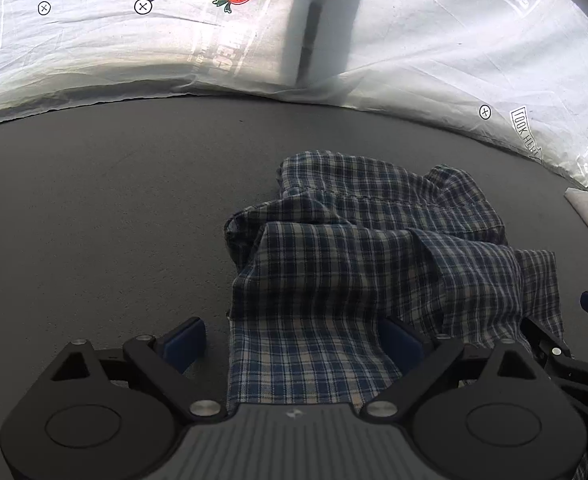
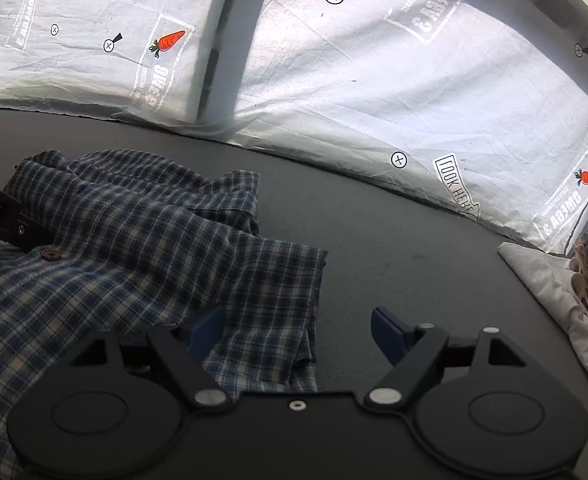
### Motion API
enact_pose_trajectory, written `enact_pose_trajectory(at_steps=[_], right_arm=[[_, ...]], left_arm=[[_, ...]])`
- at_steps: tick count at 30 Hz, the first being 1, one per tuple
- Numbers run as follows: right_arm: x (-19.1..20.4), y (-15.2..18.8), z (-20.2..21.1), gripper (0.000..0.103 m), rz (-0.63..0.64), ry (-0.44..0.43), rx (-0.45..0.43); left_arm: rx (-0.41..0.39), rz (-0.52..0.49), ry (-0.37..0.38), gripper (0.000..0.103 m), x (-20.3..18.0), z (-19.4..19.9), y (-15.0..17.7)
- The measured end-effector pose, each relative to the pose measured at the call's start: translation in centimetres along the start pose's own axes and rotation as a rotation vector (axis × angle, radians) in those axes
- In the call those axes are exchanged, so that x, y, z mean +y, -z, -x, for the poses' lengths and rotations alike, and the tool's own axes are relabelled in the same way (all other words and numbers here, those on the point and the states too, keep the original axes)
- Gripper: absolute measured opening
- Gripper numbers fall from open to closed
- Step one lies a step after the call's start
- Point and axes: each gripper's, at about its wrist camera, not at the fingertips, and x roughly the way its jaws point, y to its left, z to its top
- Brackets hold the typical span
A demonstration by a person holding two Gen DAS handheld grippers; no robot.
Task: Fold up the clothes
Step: 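Open both tools and release the folded shirt onto the table, then grasp the folded shirt bundle with both tools together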
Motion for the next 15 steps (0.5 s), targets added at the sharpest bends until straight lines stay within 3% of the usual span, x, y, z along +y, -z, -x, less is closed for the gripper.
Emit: enact_pose_trajectory(at_steps=[5,11,12,15], right_arm=[[-2.7,-0.7,-1.6,0.085,-0.106,-0.136,0.056],[-4.2,-2.1,-4.5,0.087,-0.205,-0.286,0.119],[-3.8,-2.6,-5.0,0.084,-0.179,-0.309,0.120],[-2.7,-4.1,-5.8,0.058,-0.147,-0.366,0.128]], left_arm=[[0.078,-0.080,0.036,0.103,0.3,-1.6,-1.6],[0.093,-0.175,0.113,0.103,0.6,-2.9,-3.3],[0.086,-0.185,0.123,0.103,0.6,-3.0,-3.4],[0.053,-0.192,0.158,0.099,0.2,-3.5,-3.8]])
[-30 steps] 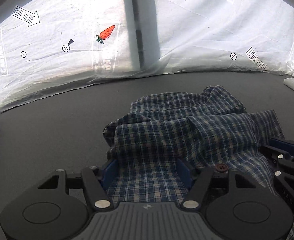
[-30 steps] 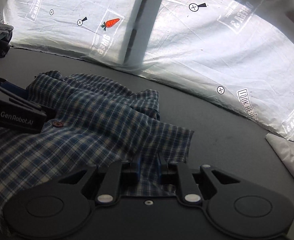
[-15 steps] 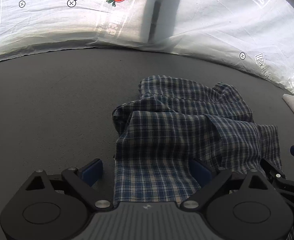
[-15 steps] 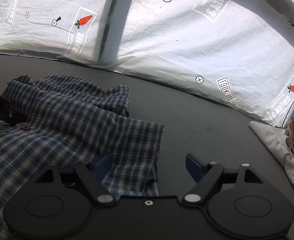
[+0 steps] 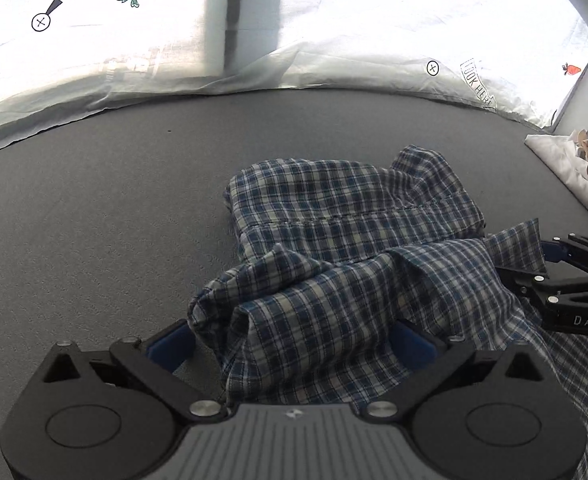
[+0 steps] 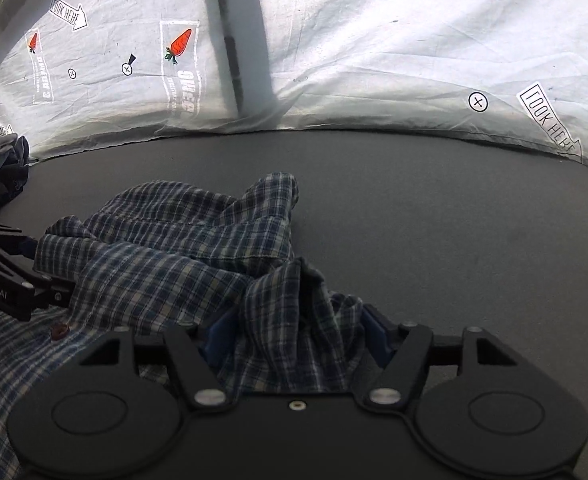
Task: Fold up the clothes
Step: 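Grasp the folded shirt bundle with both tools together, then carry the held shirt with both tools toward the stack of folded clothes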
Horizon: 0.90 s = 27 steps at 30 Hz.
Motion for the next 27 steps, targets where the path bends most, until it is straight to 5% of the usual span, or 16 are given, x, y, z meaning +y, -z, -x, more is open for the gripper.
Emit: enact_pose_trajectory(at_steps=[2,5,7,9,18,27], right_arm=[[0.8,-0.9,-0.4,0.036,-0.005,-0.027,0.027],[1.9,-1.6,-0.5,0.023,-0.058,-0.008,0.061],[3.1,-1.6,0.1,0.020,-0.046,0.018,0.070],[4.6,-1.7,0.7,0.016,-0.013,0.026,0.063],[8.0,1.0,8.9,0.013,-0.093,0.015,-0.028],[11.7,1.7,16.5,0.012,-0.075,0.055,-0.130]], left_arm=[[-0.010,0.008,0.023,0.088,-0.5,0.1,-0.3],[-0.023,0.021,0.058,0.054,-1.3,0.3,-0.6],[-0.034,0.026,0.069,0.045,-2.0,0.7,-0.7],[-0.037,0.053,0.074,0.024,-2.7,1.7,-0.6],[-0.137,0.240,0.107,0.015,-4.1,10.4,4.4],[-0.277,0.240,0.170,0.015,-5.7,18.4,7.4]])
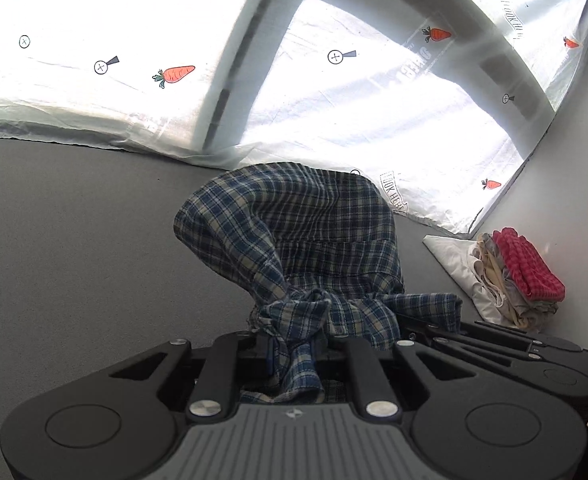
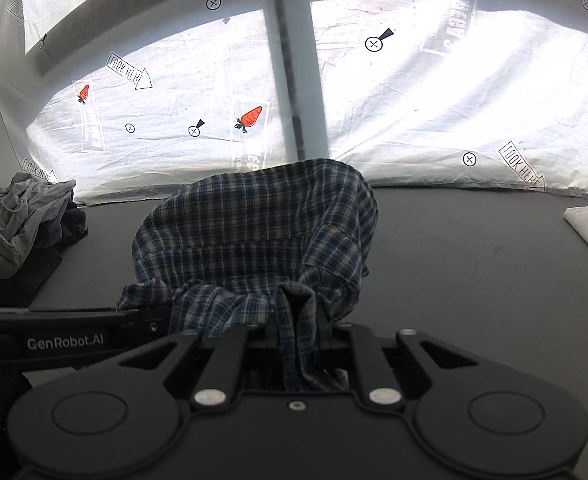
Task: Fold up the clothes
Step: 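Carry the held shirt with both tools toward the stack of folded clothes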
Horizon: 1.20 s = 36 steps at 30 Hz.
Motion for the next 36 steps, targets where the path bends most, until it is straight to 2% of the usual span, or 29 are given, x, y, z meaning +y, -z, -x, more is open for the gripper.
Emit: enact_pose_trajectory(at_steps=[7,11,15,19,25,27,31,36], right_arm=[[1.2,1.4,5.2,0.012,-0.007,0.090,-0.033],[1.0,2.0,7.8,0.012,-0.053,0.149,-0.030],[-0.5,2.5,9.9,0.012,-0.095,0.195,-0.045],[-3.2,3.4,12.0,0.012,-0.120,0.228,-0.078],[-11.5,5.1,14.5,0.011,-0.218,0.216,-0.154],[-15.5,5.7,15.2,0.011,-0.229,0.195,-0.181],[-24.5,6.0,17.3,0.011,-0.205,0.146,-0.218],[-33.2,4.8,20.1,0.011,-0.172,0.172,-0.276]], left_arm=[[-0.047,0.005,0.098,0.015,-1.6,3.8,2.0],[-0.056,-0.008,0.161,0.015,-3.0,5.0,2.6],[-0.048,-0.038,0.219,0.015,-5.1,5.1,3.1],[-0.033,-0.070,0.247,0.015,-8.6,4.5,4.5],[-0.044,-0.116,0.250,0.015,-17.1,1.1,7.6],[-0.059,-0.137,0.240,0.015,-20.6,-0.5,8.5],[-0.083,-0.101,0.212,0.015,-28.6,-3.5,10.1],[-0.086,-0.086,0.272,0.015,-37.6,-6.6,10.1]])
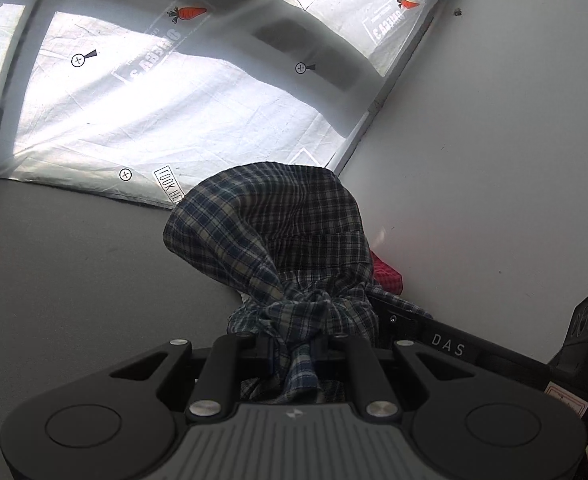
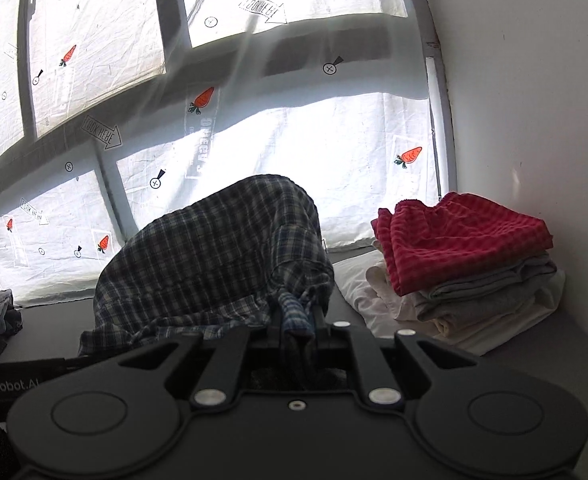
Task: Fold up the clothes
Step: 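Carry the held shirt with both tools toward the stack of folded clothes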
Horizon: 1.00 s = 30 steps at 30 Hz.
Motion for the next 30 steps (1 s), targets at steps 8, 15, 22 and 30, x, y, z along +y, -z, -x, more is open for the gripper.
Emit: enact_pose_trajectory(at_steps=[8,15,22,30], right_arm=[[-10.9,-6.6,0.7,0.011,0.014,0.112,-0.167],[-16.9,-11.9,-4.3,0.011,0.039,0.162,-0.268],[-21.5,-15.7,-15.0,0.011,0.064,0.126,-0.243],[-23.1,-14.7,-26.0,0.026,0.211,0.134,-0.110]], left_arm=[[0.007,0.020,0.204,0.015,-7.5,-10.3,-4.0],[-0.030,-0.040,0.284,0.015,-10.3,-19.0,-8.4],[-0.052,-0.014,0.202,0.015,-7.0,-28.6,-13.1],[0.061,0.065,0.001,0.022,0.5,-38.2,-15.0]])
